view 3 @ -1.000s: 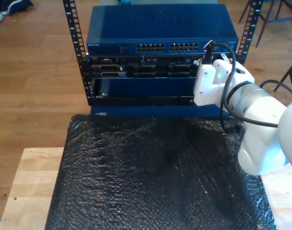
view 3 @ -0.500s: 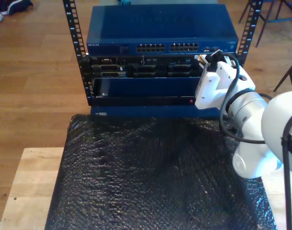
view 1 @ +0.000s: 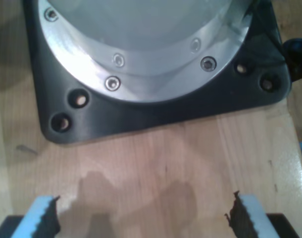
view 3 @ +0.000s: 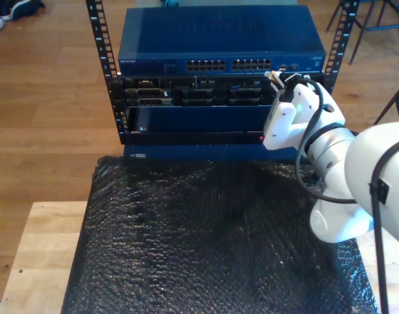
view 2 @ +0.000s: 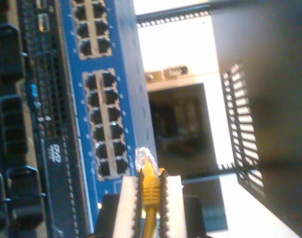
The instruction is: Grab the cable and plug it in
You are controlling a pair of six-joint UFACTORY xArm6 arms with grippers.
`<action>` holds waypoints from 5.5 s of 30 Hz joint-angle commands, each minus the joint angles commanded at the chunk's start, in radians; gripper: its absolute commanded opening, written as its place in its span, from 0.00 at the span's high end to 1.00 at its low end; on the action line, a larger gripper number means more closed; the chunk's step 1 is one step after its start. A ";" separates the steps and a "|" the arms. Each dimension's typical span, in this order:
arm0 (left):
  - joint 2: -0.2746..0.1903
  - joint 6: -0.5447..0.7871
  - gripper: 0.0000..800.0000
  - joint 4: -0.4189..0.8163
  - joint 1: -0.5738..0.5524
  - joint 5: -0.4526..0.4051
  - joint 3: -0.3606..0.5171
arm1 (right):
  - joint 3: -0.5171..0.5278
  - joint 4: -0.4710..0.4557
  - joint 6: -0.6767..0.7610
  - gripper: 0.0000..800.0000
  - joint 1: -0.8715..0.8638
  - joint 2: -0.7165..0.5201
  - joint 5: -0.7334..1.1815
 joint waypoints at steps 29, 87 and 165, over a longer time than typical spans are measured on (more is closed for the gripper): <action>0.000 0.000 0.00 0.000 0.000 0.000 0.000 | -0.144 0.270 -0.155 1.00 0.095 0.206 -0.204; 0.000 0.000 0.00 0.000 0.000 0.000 0.000 | -0.400 0.585 -0.333 1.00 0.213 0.359 -0.146; 0.000 0.000 0.00 0.000 0.000 0.000 0.000 | -0.456 0.687 -0.353 1.00 0.258 0.371 -0.068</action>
